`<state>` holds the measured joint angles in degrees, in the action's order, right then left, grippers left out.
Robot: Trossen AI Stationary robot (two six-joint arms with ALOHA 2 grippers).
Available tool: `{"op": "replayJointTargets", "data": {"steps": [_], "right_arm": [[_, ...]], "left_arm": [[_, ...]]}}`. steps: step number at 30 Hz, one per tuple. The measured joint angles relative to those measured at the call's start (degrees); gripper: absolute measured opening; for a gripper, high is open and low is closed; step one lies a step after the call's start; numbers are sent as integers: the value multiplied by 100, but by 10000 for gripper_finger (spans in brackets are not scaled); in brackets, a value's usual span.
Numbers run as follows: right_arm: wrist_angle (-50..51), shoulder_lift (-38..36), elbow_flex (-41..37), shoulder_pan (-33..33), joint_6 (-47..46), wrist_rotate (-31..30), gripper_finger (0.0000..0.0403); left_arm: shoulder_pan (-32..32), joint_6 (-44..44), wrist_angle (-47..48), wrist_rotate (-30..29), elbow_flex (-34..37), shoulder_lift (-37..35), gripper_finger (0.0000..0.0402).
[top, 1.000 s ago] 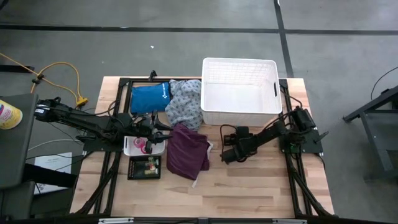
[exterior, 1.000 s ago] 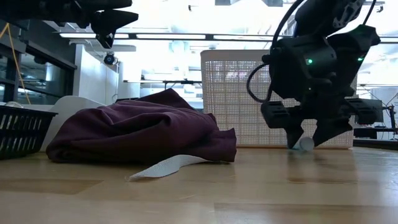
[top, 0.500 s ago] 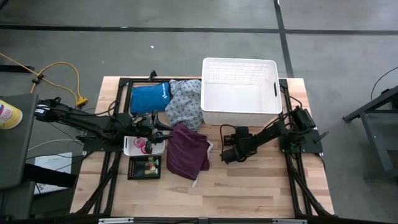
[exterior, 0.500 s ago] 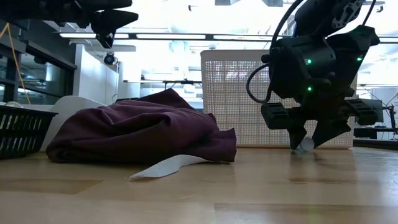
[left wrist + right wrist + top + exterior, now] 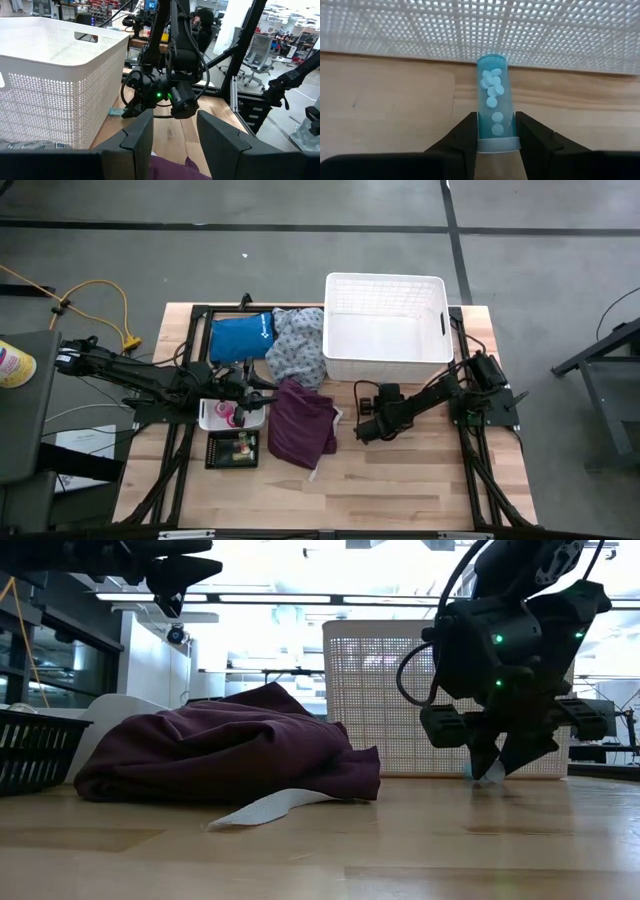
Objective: Pick & place medical supplies in basket/bin
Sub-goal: Put the blue pill bottle into the black bin
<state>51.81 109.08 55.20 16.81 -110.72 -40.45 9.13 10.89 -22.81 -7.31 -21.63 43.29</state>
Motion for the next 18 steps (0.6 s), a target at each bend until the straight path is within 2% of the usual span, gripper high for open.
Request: {"op": "replayJointTargets", "data": {"steps": [5, 12, 15, 18], "right_arm": [[-2, -83, 0, 237, 51, 18, 102], [-192, -608, 2, 909, 726, -19, 100], [-450, -916, 2, 1230, 1274, -134, 101], [-983, -1183, 7, 1498, 2243, -153, 99]], "left_arm": [[0, 0, 0, 0, 0, 0, 146], [-1, 1, 1, -1, 0, 0, 146], [0, 1, 0, 0, 0, 0, 146], [-2, 1, 0, 0, 0, 0, 146]]}}
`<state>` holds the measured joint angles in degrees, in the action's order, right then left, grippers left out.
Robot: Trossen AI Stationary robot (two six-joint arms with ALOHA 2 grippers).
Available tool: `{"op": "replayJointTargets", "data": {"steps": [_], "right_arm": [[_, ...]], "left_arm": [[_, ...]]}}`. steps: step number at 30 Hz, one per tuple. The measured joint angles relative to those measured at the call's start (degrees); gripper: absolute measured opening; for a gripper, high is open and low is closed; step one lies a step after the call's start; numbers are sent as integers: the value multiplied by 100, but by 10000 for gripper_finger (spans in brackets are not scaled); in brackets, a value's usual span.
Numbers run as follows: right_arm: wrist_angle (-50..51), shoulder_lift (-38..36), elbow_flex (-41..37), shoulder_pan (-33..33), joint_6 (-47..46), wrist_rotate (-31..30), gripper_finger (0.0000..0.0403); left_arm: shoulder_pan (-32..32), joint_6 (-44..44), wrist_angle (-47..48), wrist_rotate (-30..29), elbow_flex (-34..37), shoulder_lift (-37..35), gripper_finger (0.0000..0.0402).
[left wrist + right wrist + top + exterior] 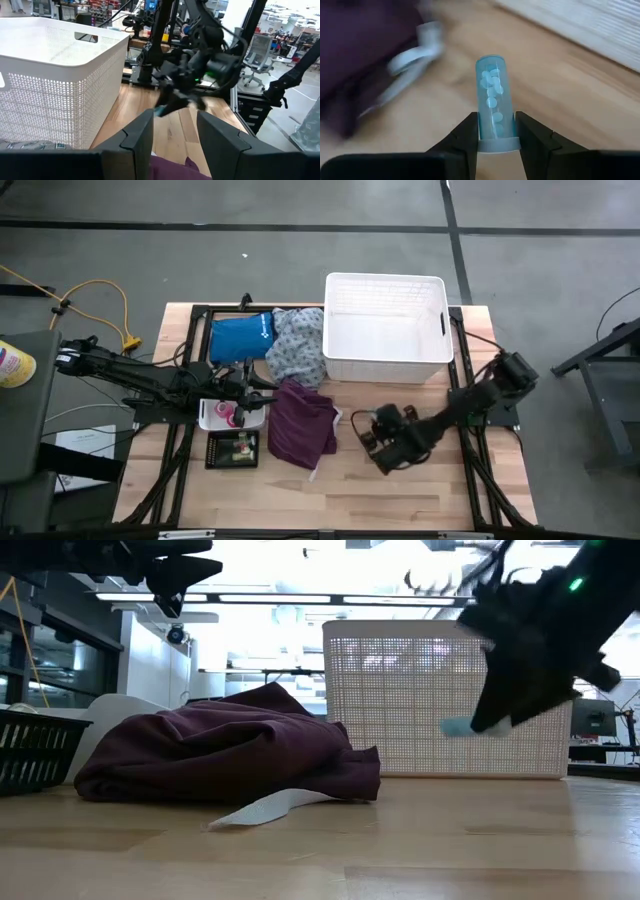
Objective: Pick & place medical supplies in basket/bin
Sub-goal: Put the blue pill bottle into the black bin
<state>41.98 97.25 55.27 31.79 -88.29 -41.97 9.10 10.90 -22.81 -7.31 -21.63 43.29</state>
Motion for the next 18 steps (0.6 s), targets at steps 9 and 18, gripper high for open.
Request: {"op": "replayJointTargets", "data": {"steps": [9, 18], "right_arm": [[-2103, -288, 0, 425, 2816, 386, 102], [-2595, -288, 0, 320, 3164, 870, 102]], "left_arm": [[2, 0, 0, -2, -2, -2, 146], [2, 0, 0, 0, -2, -2, 146]]}}
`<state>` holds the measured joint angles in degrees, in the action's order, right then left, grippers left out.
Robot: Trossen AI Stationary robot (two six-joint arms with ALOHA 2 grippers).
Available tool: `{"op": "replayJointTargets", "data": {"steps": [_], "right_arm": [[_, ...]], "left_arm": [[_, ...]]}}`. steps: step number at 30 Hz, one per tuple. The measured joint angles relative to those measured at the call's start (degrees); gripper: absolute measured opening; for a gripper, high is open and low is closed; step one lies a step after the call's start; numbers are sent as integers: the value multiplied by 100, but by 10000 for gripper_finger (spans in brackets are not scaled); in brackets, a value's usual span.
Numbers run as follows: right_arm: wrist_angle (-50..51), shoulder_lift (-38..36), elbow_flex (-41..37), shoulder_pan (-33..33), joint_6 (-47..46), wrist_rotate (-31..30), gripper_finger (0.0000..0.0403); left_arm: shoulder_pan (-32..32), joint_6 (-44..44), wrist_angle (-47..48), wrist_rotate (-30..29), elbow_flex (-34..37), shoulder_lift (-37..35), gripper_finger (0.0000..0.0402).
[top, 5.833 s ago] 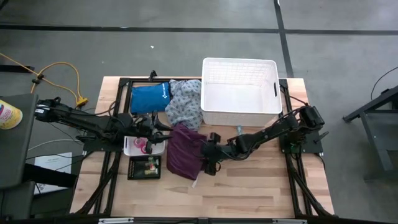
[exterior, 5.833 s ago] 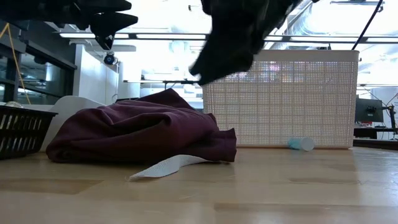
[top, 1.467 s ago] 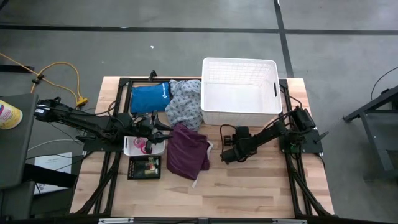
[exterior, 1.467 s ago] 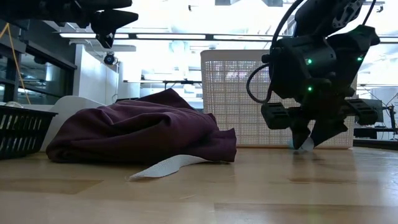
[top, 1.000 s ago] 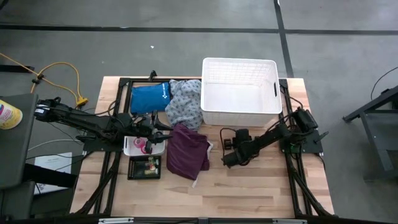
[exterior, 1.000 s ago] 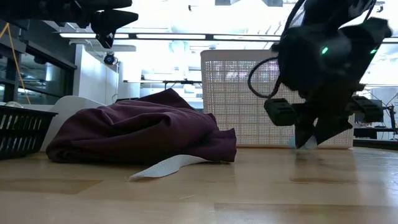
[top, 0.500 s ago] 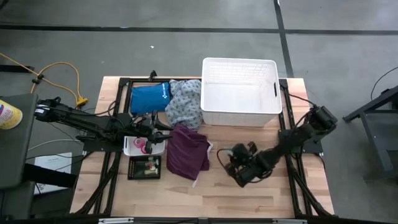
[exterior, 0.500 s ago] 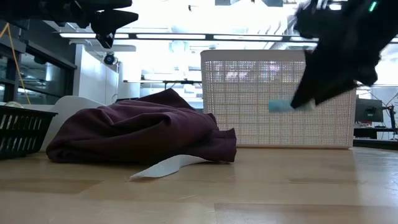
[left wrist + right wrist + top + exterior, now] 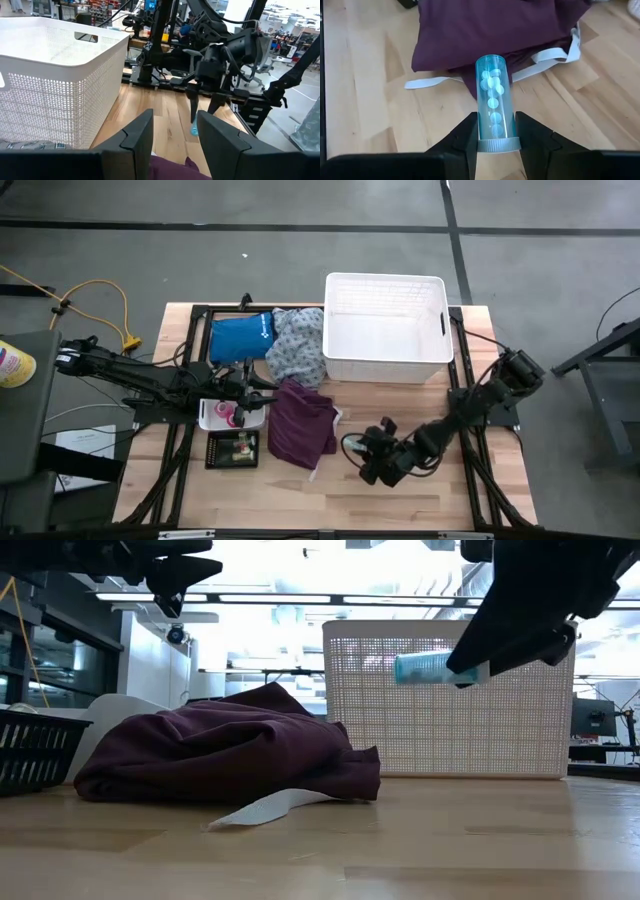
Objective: Pick & place medical supplies in basket/bin
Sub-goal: Put the blue pill bottle into the black bin
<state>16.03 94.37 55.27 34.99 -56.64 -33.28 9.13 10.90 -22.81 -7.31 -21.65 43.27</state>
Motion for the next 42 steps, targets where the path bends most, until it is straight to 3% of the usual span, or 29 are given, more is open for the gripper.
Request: {"op": "replayJointTargets", "data": {"steps": [14, 23, 36, 42], "right_arm": [[-1410, 0, 21, -1052, 1890, 1278, 103], [-1421, 91, 749, -1605, 3261, 1378, 103], [-1318, 1144, 2039, -1968, 3782, 1697, 103], [-1272, 1296, 2166, -1964, 3891, 1871, 103]], "left_arm": [[0, 0, 0, -2, 0, 2, 146], [-1, 0, 0, -1, 0, 1, 146], [-1, 0, 3, -2, 0, 0, 146], [0, 0, -8, -2, 0, 0, 146]]}}
